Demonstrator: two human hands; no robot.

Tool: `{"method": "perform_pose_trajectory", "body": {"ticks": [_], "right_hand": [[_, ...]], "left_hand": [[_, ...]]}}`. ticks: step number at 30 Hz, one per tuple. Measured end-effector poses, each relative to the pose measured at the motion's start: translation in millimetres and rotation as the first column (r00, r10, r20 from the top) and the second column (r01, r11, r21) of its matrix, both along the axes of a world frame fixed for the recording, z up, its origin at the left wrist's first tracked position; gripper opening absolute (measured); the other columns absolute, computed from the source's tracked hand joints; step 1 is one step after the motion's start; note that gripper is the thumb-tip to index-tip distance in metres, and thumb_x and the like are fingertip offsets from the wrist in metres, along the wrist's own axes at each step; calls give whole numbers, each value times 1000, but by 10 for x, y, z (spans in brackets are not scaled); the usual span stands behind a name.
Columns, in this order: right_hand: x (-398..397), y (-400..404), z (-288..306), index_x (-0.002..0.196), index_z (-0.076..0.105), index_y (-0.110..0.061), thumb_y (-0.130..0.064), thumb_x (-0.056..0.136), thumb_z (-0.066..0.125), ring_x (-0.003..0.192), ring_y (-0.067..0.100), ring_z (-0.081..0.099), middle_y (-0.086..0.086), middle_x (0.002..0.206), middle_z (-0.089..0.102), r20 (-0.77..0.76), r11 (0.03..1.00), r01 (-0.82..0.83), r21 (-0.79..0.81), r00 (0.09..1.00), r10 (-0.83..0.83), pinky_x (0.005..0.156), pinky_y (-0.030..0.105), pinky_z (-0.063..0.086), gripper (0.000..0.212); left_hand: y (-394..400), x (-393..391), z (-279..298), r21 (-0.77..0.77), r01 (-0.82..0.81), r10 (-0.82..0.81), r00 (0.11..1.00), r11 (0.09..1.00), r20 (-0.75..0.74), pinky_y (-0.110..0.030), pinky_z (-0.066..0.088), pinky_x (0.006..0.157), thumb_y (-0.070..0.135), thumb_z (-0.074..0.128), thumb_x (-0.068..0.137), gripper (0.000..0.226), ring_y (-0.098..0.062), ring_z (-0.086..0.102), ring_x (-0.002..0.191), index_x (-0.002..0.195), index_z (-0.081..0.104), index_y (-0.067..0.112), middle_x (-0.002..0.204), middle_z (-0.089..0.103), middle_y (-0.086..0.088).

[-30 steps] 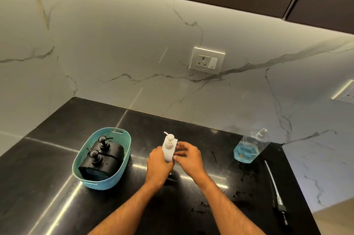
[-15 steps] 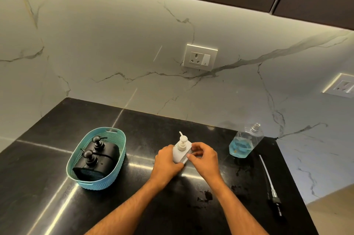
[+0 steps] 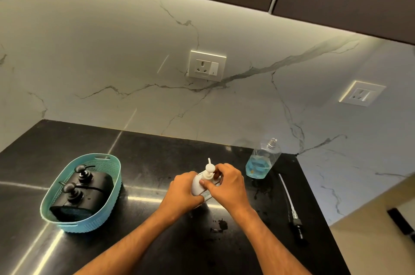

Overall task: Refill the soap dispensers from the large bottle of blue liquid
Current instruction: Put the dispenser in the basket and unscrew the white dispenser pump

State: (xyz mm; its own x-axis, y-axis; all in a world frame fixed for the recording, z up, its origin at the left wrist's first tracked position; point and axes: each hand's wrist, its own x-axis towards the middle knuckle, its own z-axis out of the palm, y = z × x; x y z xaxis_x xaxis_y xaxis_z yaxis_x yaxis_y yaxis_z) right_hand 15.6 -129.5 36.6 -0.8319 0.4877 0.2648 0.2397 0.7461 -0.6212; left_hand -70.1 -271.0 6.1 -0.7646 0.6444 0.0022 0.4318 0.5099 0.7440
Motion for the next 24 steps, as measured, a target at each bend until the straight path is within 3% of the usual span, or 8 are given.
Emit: {"method": "perform_pose_trajectory", "body": {"ticks": [5, 9, 12, 14, 16, 19, 21, 24], "right_hand": [[28, -9, 78, 85, 64, -24, -54, 70, 86, 69, 4, 57, -13, 80, 58, -29, 1000, 6, 4, 1000, -6, 57, 14, 44, 40], [44, 35, 164, 83, 67, -18, -38, 73, 86, 67, 7, 53, -8, 79, 56, -22, 999, -12, 35, 1000, 13, 59, 16, 38, 29], [77, 90, 260, 99, 74, -15, -17, 75, 84, 77, 7, 58, -5, 91, 62, 33, 990, -136, -27, 990, 137, 68, 20, 44, 26], [114, 128, 318, 121, 70, -17, -9, 78, 80, 94, 9, 63, -2, 109, 68, 101, 980, -185, -71, 976, 192, 80, 26, 53, 45], [138, 130, 379, 133, 62, -20, -21, 77, 85, 102, 10, 63, -3, 119, 68, 157, 986, -155, -58, 974, 162, 88, 29, 57, 60], [134, 65, 451, 107, 66, -23, -52, 71, 86, 82, 8, 63, -9, 96, 67, 174, 994, -67, 90, 983, 51, 71, 20, 54, 50], [127, 24, 467, 93, 66, -20, -44, 76, 83, 77, 10, 62, -6, 87, 65, 171, 989, -49, 142, 985, 24, 66, 21, 53, 35], [116, 24, 475, 98, 67, -20, -18, 74, 82, 89, 12, 62, -3, 97, 64, 233, 991, -102, 88, 969, 79, 70, 12, 46, 28]], "left_hand": [[33, 34, 104, 0, 10, -10, 1000, 1000, 3, -16, 49, 76, 28, 85, 74, 41, -7, 64, 87, 108, 63, 26, 97, 63, 14], [58, 44, 147, 5, 31, -32, 1000, 999, 2, -29, 59, 79, 27, 82, 71, 38, -9, 66, 88, 105, 65, 24, 96, 68, 10], [49, 64, 169, -1, 54, -53, 998, 999, 23, -29, 57, 82, 26, 83, 70, 44, -10, 66, 94, 110, 66, 25, 102, 69, 9], [45, 75, 169, -11, 69, -69, 997, 998, 30, -29, 56, 84, 26, 84, 70, 50, -10, 65, 97, 116, 65, 25, 107, 68, 9], [45, 85, 176, -23, 75, -74, 997, 997, 35, -21, 52, 79, 27, 85, 70, 48, -7, 63, 93, 113, 64, 27, 102, 64, 13], [73, 107, 203, -38, 87, -86, 995, 995, 43, -15, 48, 73, 25, 85, 71, 43, -8, 64, 93, 108, 63, 29, 98, 63, 15], [103, 128, 207, -53, 92, -89, 995, 994, 50, -18, 51, 78, 24, 85, 72, 46, -11, 65, 98, 111, 63, 28, 103, 66, 11], [126, 147, 213, -81, 96, -92, 995, 992, 48, -24, 52, 86, 25, 86, 74, 56, -11, 62, 104, 123, 61, 26, 117, 66, 7]]}}
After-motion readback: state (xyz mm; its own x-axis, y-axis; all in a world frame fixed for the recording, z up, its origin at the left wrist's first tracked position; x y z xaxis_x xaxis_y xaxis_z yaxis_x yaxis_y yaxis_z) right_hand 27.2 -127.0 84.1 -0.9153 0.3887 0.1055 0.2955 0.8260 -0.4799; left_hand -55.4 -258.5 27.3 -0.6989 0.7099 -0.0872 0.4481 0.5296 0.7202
